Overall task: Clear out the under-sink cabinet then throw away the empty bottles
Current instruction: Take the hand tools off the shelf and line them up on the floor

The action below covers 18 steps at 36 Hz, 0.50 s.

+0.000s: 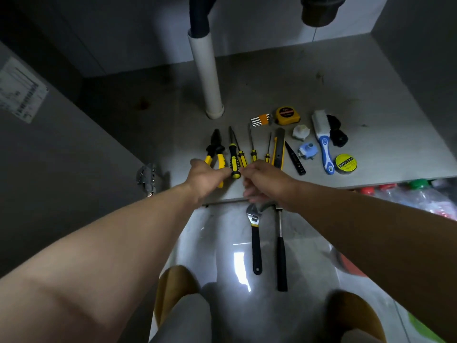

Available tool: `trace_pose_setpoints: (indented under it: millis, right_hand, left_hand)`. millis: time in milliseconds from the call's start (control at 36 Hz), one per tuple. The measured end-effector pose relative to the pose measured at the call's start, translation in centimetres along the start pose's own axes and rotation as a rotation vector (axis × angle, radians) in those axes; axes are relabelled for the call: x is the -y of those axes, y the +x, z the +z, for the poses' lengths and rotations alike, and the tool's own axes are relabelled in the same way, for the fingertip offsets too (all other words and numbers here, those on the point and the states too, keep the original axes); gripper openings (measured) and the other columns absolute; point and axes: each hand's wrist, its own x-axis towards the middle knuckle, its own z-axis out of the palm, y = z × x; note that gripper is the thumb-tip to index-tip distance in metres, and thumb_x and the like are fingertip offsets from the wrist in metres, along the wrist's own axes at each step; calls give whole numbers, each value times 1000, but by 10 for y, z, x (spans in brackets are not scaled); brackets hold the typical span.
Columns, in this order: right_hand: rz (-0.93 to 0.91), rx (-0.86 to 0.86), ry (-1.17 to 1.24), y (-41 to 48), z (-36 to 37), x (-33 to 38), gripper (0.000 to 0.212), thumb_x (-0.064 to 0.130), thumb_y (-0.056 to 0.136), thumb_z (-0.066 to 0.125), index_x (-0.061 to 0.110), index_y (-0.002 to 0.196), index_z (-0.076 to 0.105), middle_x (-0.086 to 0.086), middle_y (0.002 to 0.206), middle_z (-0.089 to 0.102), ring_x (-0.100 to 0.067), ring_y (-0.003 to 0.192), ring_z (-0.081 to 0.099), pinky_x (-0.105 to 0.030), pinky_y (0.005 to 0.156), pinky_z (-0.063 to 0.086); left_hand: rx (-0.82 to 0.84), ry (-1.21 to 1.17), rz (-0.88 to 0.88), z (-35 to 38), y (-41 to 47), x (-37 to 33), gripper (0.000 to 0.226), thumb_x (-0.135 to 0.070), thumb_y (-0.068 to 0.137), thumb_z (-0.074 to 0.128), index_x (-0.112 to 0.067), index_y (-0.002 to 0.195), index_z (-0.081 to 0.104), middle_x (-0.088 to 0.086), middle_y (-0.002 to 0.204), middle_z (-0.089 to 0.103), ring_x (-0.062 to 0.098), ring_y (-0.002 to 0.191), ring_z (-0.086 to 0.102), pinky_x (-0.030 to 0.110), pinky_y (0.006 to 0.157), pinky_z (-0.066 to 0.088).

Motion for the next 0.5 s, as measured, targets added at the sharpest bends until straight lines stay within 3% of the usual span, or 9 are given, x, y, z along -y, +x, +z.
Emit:
trace_pose_setpoints:
  millis: [56,167,250,306,361,417,500]
  right_hand:
    - [4,0,62,0,-1,2,38,43,100,52,11,118,55,-9,106,59,-17,82,67,-43,84,62]
    - [2,-49,181,1,-2,7,47,52,92,62,19,123,53,-7,113,67,-20,99,69,-47,90,59]
    - [50,-106,358,3,-3,8,67,57,82,71,14,129,49,-13,115,68,-28,102,69,-48,90,57]
    - [87,-148,469,4,-5,7,74,60,77,73,10,127,50,-13,112,70,-29,99,71,-52,91,57]
    - [77,-203,500,4,-12,3,63,54,81,72,9,122,56,-13,107,73,-28,96,73,-53,89,58]
    - [27,-259,455,5,-20,-1,41,41,89,65,8,113,64,-15,101,74,-30,93,73,-54,88,58]
    - [-33,-331,350,7,-31,-7,32,32,90,61,5,106,64,-20,99,71,-37,96,70,-53,87,58]
  left_hand:
    - [30,-56,102,6,-7,-3,70,-35,72,80,-8,122,41,6,109,66,19,88,64,23,55,45]
    - [129,-72,332,21,-29,-13,59,-14,79,82,-14,112,33,-4,89,57,5,75,59,10,54,47]
    - [218,66,485,36,-43,-18,63,-17,84,77,-19,121,26,2,102,61,16,94,66,31,76,60]
    - [275,161,554,43,-50,-22,71,-23,89,71,-31,135,18,-2,109,61,15,101,65,33,82,59]
    - [338,173,597,48,-51,-24,70,-25,89,71,-36,136,22,-5,112,58,14,105,63,30,83,55]
    - [360,198,640,50,-50,-24,59,-32,80,75,-31,125,37,-8,111,53,9,104,59,24,82,51]
    - [348,112,632,50,-45,-23,38,-40,74,73,-29,101,49,-2,104,50,7,83,52,18,70,44]
